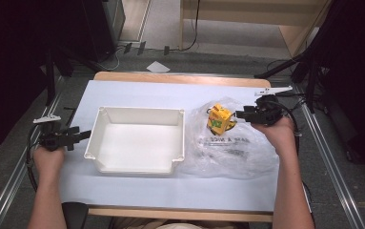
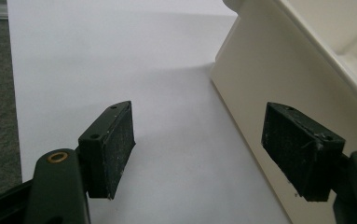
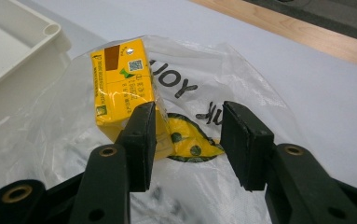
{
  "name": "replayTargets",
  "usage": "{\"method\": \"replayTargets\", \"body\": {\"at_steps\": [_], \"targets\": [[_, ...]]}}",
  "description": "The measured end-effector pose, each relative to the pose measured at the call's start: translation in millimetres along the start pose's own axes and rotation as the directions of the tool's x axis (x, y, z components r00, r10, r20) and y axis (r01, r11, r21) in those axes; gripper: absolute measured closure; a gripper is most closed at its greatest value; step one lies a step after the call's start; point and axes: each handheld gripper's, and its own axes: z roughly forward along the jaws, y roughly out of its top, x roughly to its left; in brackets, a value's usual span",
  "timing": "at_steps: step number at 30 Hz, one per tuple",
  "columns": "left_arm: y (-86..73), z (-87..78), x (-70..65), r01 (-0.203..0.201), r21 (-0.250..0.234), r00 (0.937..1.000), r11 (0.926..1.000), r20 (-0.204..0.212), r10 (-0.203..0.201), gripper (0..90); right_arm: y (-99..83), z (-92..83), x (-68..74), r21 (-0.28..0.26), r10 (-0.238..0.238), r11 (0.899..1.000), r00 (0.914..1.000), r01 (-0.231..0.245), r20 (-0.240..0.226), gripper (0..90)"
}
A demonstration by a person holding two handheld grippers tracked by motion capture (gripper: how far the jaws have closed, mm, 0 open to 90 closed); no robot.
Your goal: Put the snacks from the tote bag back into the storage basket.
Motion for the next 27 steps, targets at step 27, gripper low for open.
{"method": "replayTargets", "body": {"at_steps": [27], "targets": [[2.2,6.9,2.9,0.002,0.000,1.0000,1.0000,-0.003,-0.002,27.4,11.3,-3.5,5.1,0.039,-0.002,0.999,0.9990,0.004,-0.044,60.4]]}}
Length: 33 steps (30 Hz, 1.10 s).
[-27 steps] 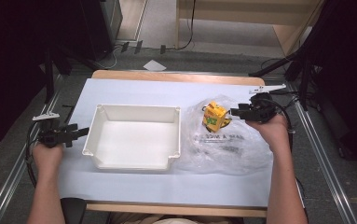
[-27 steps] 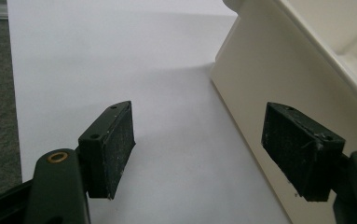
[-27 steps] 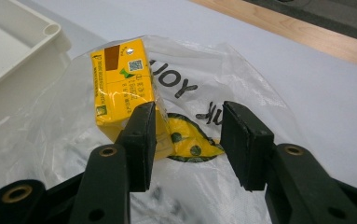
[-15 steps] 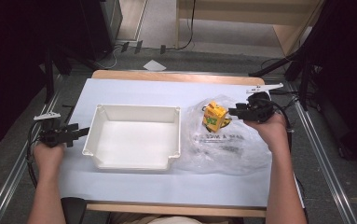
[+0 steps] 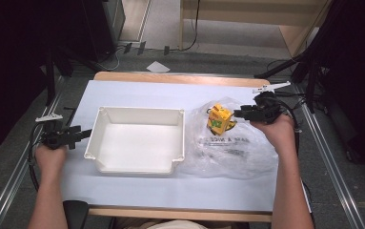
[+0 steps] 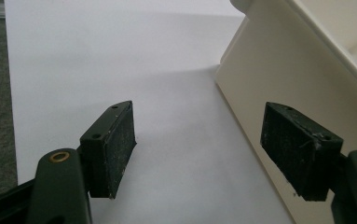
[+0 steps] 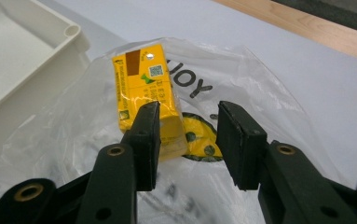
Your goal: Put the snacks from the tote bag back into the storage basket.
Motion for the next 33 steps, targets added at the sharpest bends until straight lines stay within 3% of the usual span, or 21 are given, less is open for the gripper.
{"method": "replayTargets", "body": {"at_steps": [5,13,22,33], "targets": [[0.1,-3.4,0.6,0.005,-0.002,1.0000,1.0000,-0.003,-0.005,27.3,-0.4,-1.0,3.9,0.007,-0.021,1.000,0.9998,0.021,-0.003,60.2],[-1.7,-4.1,2.5,0.012,0.007,0.9999,0.9999,-0.007,-0.012,26.9,3.5,-4.7,6.0,-0.012,-0.014,1.000,0.9999,0.014,-0.003,55.3],[-1.7,-4.3,2.8,0.013,0.003,0.9999,0.9999,-0.003,-0.013,27.1,7.2,-1.3,12.7,0.002,-0.023,1.000,0.9995,0.023,-0.019,55.2],[-0.9,-2.6,1.8,0.002,0.008,1.0000,1.0000,-0.008,-0.002,27.1,18.2,-5.2,26.7,0.017,-0.089,0.996,0.9960,0.089,-0.009,48.5]]}}
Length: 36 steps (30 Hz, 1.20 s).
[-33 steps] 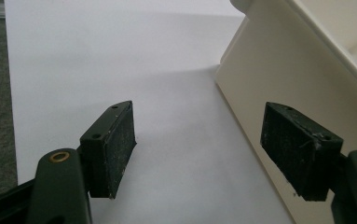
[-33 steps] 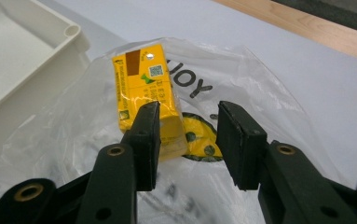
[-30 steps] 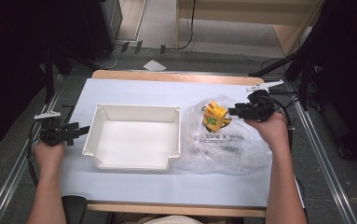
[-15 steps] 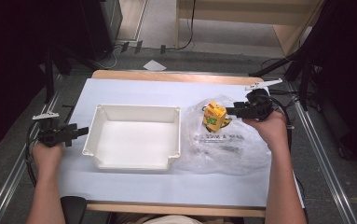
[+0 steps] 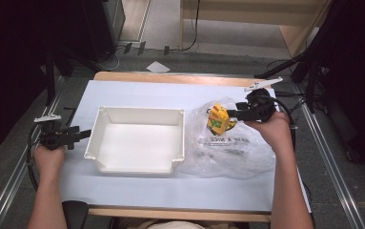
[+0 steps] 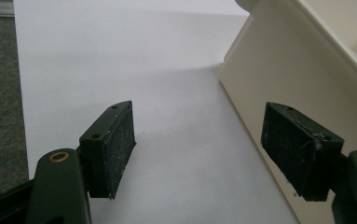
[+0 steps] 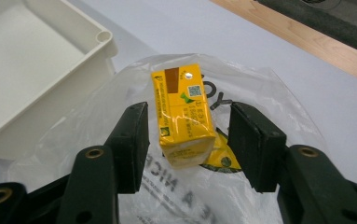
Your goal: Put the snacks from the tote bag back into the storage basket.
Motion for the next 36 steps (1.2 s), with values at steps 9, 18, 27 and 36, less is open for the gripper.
{"method": "replayTargets", "body": {"at_steps": [9,18,27,36], "targets": [[1.5,2.2,-1.5,0.000,-0.010,1.0000,0.9999,0.010,0.000,27.2,0.9,7.0,-1.5,0.023,0.009,1.000,0.9999,-0.009,0.008,41.2],[0.8,1.2,-2.5,-0.007,0.000,1.0000,1.0000,0.004,0.007,27.3,4.6,22.5,1.8,0.056,-0.010,0.998,0.9999,0.010,-0.001,39.3],[-0.7,-1.2,-8.2,-0.034,0.024,0.9994,0.9991,-0.001,0.034,26.8,4.8,49.1,-0.3,0.109,-0.030,0.994,0.9996,0.029,0.004,38.4],[-7.5,-10.0,-4.4,-0.019,0.007,0.9998,0.9998,0.000,0.019,26.6,6.9,71.9,1.3,0.162,-0.043,0.986,0.9991,0.041,0.007,39.0]]}}
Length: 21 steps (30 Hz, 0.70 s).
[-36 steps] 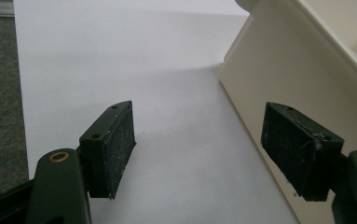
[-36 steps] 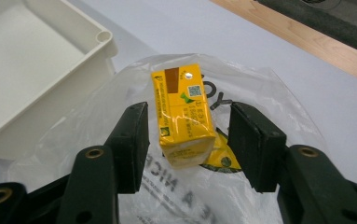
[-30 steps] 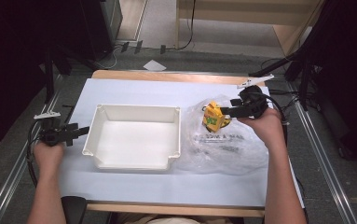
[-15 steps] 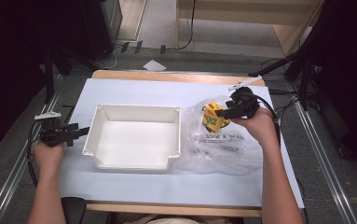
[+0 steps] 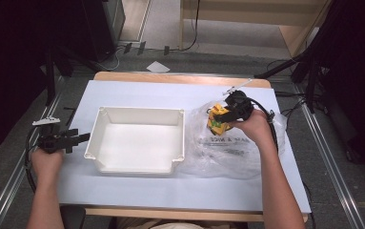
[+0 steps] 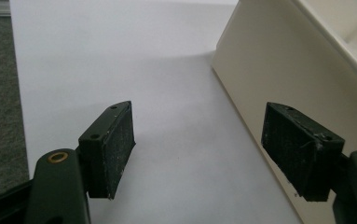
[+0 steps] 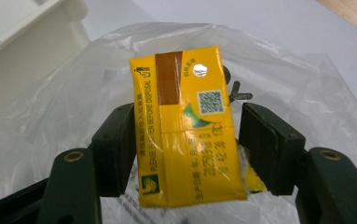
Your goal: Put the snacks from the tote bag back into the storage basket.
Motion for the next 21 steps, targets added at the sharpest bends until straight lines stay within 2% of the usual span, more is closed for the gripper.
{"method": "replayTargets", "body": {"at_steps": [8,12,15,17,21], "targets": [[-3.4,-4.5,0.8,0.008,-0.004,1.0000,1.0000,0.000,-0.008,26.4,1.8,15.7,1.1,0.051,-0.028,0.998,0.9995,0.027,0.016,41.0],[-5.3,-6.6,1.5,0.011,-0.009,0.9999,0.9999,-0.003,-0.011,26.4,2.2,19.9,-0.1,0.051,-0.018,0.999,0.9998,0.018,0.001,43.6],[-6.1,-7.7,2.2,0.014,-0.011,0.9999,0.9998,-0.006,-0.014,26.3,2.9,23.0,0.8,0.053,-0.031,0.998,0.9995,0.031,-0.011,47.8],[-6.0,-7.8,2.2,0.014,-0.013,0.9999,0.9998,-0.006,-0.014,26.3,3.3,23.7,2.0,0.052,-0.042,0.998,0.9991,0.042,0.000,48.6],[-5.2,-6.4,1.7,0.011,-0.010,0.9999,0.9999,-0.003,-0.011,26.3,2.7,22.5,1.7,0.052,-0.035,0.998,0.9994,0.035,-0.006,50.8]]}}
